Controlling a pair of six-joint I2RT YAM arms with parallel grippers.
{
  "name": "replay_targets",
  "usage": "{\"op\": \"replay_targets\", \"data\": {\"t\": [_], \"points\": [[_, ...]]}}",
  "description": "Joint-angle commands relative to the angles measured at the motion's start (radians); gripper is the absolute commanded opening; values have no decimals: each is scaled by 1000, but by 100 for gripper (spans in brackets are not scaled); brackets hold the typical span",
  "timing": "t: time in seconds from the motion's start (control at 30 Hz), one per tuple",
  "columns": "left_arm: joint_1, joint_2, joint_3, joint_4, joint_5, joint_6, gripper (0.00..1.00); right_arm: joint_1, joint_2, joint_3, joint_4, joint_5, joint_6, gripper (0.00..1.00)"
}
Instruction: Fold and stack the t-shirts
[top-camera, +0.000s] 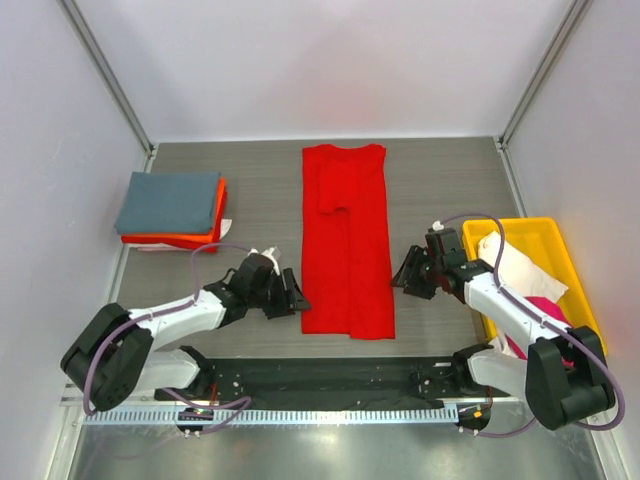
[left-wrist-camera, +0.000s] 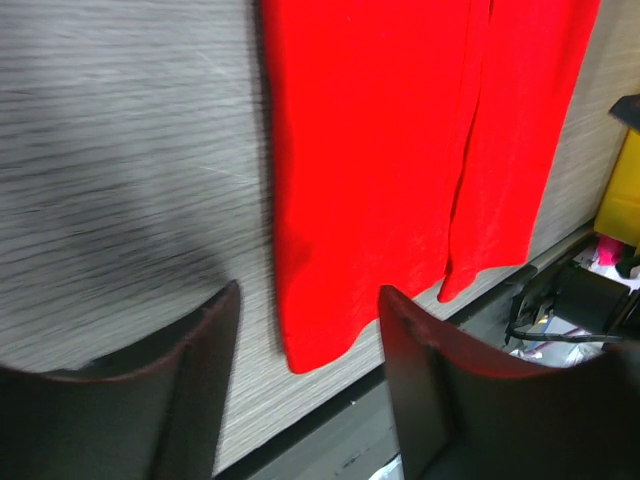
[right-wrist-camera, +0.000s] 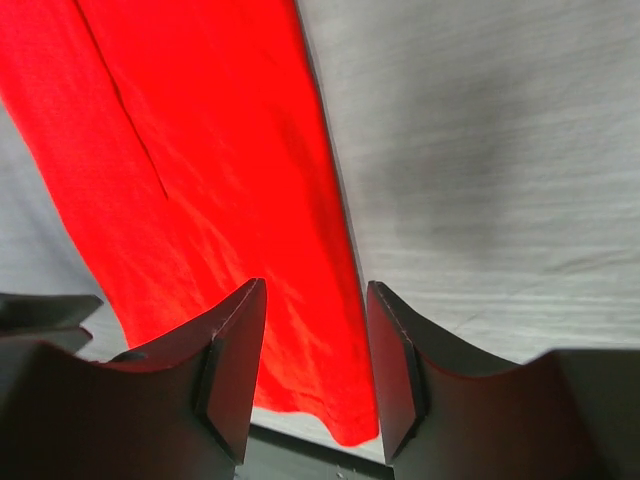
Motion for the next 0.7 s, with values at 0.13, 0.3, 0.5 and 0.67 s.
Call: {"op": "replay_targets", "data": {"t": [0.13,0.3,0.5,0.67], "points": [[-49,66,46,24,-14,-42,51,122,-44,-58,-77,16,89,50],[-80,86,51,18,-15,-55,47,225,-27,-70,-165,53,127,47],[-112,55,29,-62,-31,-73,45,275,-120,-130,-188,62,205,47],[-116,20,5,-65,-29,-90,41,277,-172,-161,-209,43,217,44]]}}
